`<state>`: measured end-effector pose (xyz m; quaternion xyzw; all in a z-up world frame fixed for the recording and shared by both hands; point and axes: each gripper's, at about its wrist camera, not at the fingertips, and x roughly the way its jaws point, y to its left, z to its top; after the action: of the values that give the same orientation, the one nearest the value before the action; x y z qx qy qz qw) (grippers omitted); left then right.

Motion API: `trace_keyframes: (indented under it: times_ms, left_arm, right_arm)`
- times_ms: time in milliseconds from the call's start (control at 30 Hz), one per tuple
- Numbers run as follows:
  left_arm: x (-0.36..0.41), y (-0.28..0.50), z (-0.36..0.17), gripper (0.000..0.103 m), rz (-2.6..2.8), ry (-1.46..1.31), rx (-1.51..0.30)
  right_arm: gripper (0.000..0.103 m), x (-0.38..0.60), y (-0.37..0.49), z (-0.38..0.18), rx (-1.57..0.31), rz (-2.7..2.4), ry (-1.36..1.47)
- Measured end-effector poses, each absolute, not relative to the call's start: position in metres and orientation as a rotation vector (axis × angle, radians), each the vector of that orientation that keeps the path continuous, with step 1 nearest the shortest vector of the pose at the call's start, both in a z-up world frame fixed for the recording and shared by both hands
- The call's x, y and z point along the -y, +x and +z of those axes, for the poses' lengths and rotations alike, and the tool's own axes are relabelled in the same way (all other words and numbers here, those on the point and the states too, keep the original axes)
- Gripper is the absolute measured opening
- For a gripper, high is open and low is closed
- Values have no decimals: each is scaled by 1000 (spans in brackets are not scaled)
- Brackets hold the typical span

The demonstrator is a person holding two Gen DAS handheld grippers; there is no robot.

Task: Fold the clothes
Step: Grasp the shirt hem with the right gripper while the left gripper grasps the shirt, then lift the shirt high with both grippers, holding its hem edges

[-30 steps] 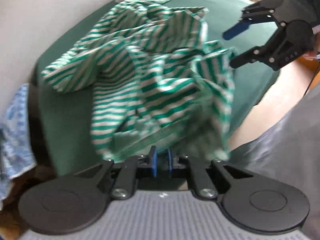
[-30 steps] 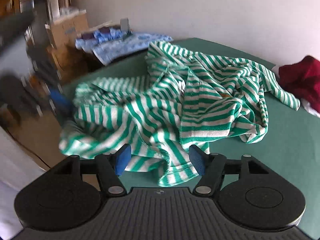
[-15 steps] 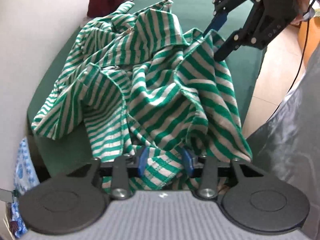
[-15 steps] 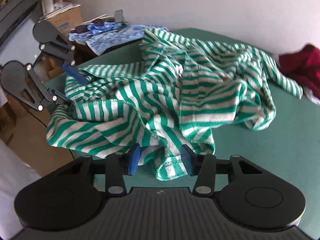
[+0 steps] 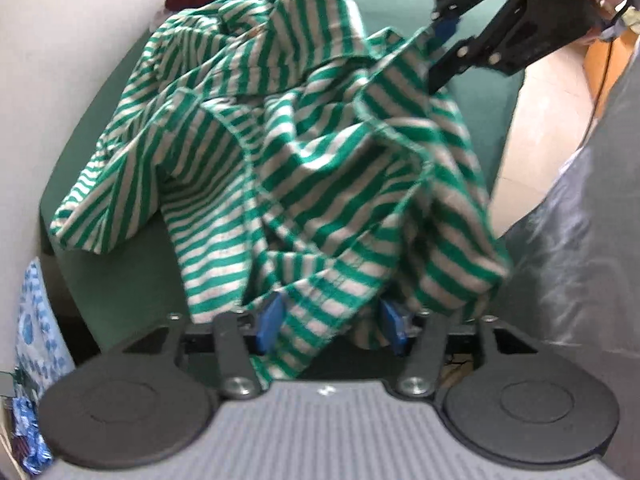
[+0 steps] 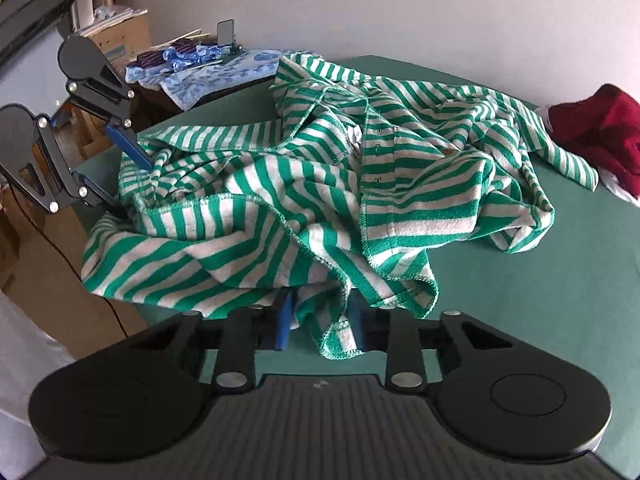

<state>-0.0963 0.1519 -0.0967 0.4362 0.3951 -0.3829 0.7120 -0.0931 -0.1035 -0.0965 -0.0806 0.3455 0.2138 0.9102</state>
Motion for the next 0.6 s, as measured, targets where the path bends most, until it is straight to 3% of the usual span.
trace_keyframes:
  times_ms: [33,100,133,167,233,267,333,433,600]
  left_arm:
    - [-155,-94,-99,74,-842,967,-864]
    - [-164,-89,-99,77,-838,934,-854]
    - [-167,-88,-98,74,-827,924,-864]
    - [-170,-87,-97,70,-817,915,-873]
    - [-175,-92,-96,50,-808,922,-871]
    - [-176,-95,-97,45,-799,928,-856]
    - [-172,-101,-101,22,-790,965,-828]
    - [-162,-104,-102,14,-771,1004,-777]
    - [-161,-102,-81,13,-687,899,-704]
  right_arm:
    - [24,103,-93,-98,-713,444,-164]
    - [17,103,-94,-98,-708,443,-161]
    - [10,103,-95,-97,-702,438,-159]
    - [8,105,-95,-95,-693,418,-147]
    - [7,111,-97,-90,-674,371,-108]
    - [7,115,-98,-87,-663,345,-82]
    - [6,124,-97,-81,-642,296,-29]
    - [6,133,-94,-73,-616,239,42]
    - [6,142,-93,-60,-592,207,107]
